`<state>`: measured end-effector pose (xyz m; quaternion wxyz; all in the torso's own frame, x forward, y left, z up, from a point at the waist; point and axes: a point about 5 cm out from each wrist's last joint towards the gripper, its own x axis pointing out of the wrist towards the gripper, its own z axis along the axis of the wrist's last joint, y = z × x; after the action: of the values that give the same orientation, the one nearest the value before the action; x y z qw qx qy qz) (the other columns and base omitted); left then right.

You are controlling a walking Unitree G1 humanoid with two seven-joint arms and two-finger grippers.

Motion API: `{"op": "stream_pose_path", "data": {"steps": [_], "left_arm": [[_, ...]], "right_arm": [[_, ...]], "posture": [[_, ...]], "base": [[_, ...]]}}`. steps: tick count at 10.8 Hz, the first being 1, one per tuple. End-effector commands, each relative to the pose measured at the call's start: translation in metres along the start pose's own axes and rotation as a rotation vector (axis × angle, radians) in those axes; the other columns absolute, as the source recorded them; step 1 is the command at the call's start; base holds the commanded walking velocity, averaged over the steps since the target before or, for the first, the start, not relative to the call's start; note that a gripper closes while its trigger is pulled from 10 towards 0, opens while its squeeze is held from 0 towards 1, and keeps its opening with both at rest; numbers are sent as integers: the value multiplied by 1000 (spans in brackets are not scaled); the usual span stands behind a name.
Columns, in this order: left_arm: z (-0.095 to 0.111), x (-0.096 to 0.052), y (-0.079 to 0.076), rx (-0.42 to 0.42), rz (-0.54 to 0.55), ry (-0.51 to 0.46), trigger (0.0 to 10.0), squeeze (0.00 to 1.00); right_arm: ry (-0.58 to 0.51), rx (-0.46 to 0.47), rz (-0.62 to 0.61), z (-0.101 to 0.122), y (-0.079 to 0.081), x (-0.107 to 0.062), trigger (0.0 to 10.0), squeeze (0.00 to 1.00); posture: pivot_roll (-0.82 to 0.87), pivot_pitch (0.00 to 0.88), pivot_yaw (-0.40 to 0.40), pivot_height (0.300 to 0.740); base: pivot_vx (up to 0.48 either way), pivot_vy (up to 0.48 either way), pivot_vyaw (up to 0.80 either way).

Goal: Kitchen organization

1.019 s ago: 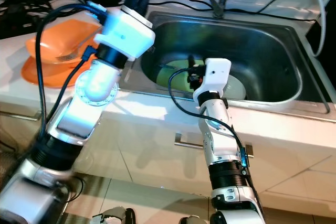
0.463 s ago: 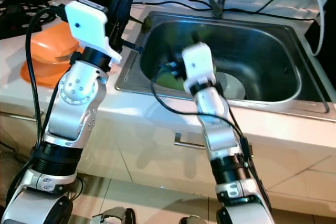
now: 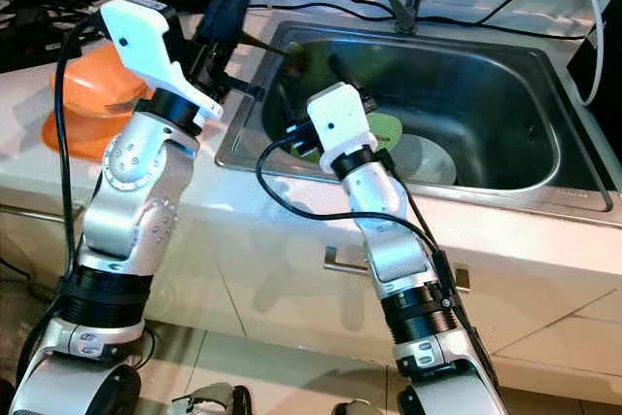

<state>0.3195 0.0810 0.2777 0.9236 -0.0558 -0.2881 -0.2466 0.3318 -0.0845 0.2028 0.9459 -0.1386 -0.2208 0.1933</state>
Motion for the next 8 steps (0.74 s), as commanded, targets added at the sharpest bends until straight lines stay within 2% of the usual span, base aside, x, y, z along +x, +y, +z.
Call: {"op": "stream_pose_path", "data": {"steps": [1,4,8], "left_arm": [[2,0,-2,-16,-29,-1,10000,0],[-7,-6,-12,-61,-118,78,10000,0],[-15,-10,-20,-85,-170,136,10000,0]], "right_arm": [[-1,-9,9,1,2,-1,10000,0],[9,-16,0,-1,5,-1,10000,0],[34,-2,-41,-6,2,0,10000,0]], "posture": [[81,52,34,740],[88,59,40,740],[92,68,49,740]], "base": [[0,0,0],[0,0,0],[0,0,0]]}}
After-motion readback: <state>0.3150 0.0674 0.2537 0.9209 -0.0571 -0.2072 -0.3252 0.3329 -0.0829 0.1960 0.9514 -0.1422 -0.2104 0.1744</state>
